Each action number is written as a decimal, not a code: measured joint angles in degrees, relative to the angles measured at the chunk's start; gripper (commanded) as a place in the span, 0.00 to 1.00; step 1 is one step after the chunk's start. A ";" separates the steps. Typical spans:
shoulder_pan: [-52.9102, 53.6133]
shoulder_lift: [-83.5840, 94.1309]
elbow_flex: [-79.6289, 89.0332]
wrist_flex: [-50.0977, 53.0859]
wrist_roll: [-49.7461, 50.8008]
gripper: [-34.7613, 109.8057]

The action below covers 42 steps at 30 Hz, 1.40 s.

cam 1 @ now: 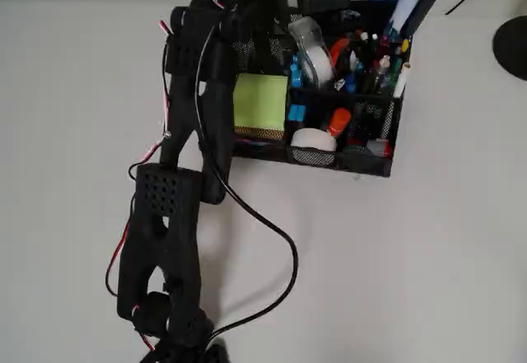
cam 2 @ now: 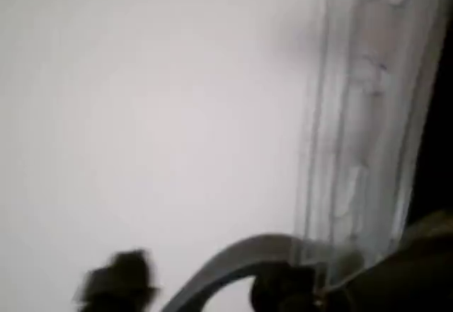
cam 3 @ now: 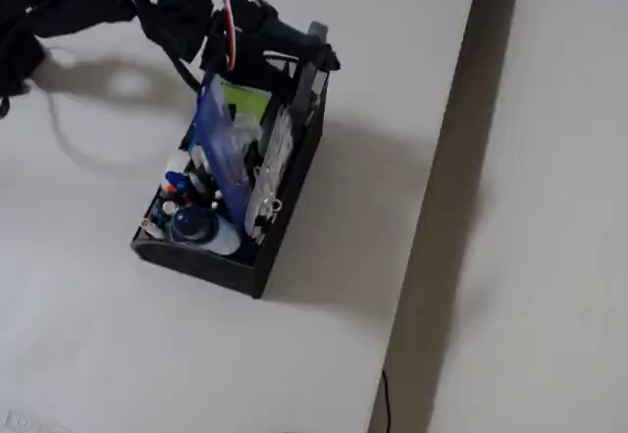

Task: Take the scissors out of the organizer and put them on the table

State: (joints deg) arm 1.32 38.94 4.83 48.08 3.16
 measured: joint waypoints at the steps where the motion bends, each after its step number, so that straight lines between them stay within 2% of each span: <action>1: 0.09 0.00 -0.53 -0.09 0.88 0.24; 7: 0.53 -0.44 -8.70 5.98 4.13 0.24; 16: 1.05 3.25 -10.28 11.60 6.94 0.24; 26: 3.52 19.42 -10.28 14.33 6.77 0.24; 37: 8.79 35.16 -10.81 22.41 -4.48 0.24; 42: 11.07 38.85 -12.04 30.15 -13.97 0.24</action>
State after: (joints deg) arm 12.39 77.78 -7.21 78.22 -10.81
